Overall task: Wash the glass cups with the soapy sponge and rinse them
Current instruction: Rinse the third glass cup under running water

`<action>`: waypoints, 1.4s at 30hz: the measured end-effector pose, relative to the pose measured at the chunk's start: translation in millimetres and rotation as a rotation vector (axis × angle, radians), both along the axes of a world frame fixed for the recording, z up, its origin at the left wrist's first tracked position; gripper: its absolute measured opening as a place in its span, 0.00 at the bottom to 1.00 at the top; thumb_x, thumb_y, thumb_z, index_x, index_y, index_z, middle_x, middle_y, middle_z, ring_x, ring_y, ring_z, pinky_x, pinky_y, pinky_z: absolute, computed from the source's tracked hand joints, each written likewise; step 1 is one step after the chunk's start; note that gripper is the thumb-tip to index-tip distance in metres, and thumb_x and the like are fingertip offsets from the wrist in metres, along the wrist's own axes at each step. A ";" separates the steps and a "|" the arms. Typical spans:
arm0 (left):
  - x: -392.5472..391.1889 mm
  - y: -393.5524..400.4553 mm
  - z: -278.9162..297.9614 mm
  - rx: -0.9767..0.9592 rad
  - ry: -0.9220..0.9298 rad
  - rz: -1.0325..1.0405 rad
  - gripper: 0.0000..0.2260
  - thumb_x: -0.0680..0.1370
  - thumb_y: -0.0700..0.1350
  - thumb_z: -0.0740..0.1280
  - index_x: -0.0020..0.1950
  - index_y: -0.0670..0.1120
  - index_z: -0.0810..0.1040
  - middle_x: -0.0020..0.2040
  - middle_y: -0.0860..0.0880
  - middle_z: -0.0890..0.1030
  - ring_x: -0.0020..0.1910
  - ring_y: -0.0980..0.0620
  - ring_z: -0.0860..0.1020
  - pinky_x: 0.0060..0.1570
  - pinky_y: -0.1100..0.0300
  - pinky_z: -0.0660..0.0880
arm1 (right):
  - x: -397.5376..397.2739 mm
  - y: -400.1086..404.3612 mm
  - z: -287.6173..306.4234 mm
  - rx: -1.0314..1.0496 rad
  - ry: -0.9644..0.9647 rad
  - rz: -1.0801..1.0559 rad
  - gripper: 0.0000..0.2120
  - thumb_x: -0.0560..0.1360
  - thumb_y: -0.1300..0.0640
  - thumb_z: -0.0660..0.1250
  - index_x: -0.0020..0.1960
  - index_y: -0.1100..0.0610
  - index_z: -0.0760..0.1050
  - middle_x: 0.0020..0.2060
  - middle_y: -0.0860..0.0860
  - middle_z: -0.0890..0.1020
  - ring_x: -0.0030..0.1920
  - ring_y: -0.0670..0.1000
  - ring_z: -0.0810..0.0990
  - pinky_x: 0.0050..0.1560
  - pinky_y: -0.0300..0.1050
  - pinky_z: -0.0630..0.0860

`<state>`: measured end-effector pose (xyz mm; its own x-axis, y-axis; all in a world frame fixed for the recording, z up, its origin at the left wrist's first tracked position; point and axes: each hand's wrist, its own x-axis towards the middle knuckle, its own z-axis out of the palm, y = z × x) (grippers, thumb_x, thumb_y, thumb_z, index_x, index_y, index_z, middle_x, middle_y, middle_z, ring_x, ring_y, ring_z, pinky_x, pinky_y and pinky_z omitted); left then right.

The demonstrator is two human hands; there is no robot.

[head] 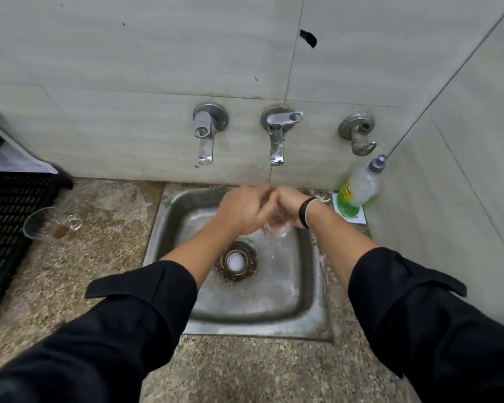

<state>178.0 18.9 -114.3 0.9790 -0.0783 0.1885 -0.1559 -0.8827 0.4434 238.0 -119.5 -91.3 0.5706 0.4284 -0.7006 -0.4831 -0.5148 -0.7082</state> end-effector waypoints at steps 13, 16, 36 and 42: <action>21.8 30.2 10.4 -0.580 0.191 0.430 0.18 0.85 0.55 0.54 0.51 0.46 0.78 0.52 0.42 0.83 0.52 0.42 0.79 0.53 0.51 0.74 | -22.4 50.6 4.4 -0.337 -1.353 0.156 0.23 0.82 0.51 0.47 0.48 0.62 0.77 0.41 0.62 0.82 0.44 0.62 0.80 0.56 0.54 0.70; 16.2 33.6 13.7 -0.546 0.202 0.329 0.16 0.85 0.54 0.54 0.50 0.48 0.76 0.50 0.47 0.82 0.49 0.47 0.78 0.53 0.50 0.73 | -0.2 28.5 12.1 -0.293 -1.287 0.422 0.24 0.78 0.42 0.51 0.53 0.60 0.76 0.42 0.58 0.83 0.44 0.61 0.80 0.46 0.52 0.75; 14.1 -5.0 5.9 -1.756 0.283 0.322 0.23 0.81 0.50 0.69 0.73 0.41 0.72 0.65 0.40 0.81 0.64 0.42 0.80 0.63 0.41 0.77 | -9.4 32.3 32.5 0.049 -0.576 0.162 0.26 0.75 0.62 0.66 0.71 0.59 0.63 0.54 0.55 0.80 0.57 0.55 0.80 0.58 0.48 0.76; 5.5 6.6 2.7 -1.597 0.397 0.281 0.25 0.82 0.61 0.63 0.69 0.44 0.74 0.45 0.46 0.80 0.35 0.53 0.74 0.32 0.60 0.70 | 3.3 6.4 25.3 -0.147 -0.695 0.144 0.32 0.75 0.28 0.52 0.60 0.51 0.77 0.57 0.54 0.77 0.54 0.54 0.80 0.60 0.56 0.76</action>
<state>183.4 25.5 -111.6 0.9317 0.1096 -0.3463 0.2535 0.4866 0.8360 241.3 -113.1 -66.0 0.8499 0.4624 -0.2528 0.1334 -0.6529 -0.7456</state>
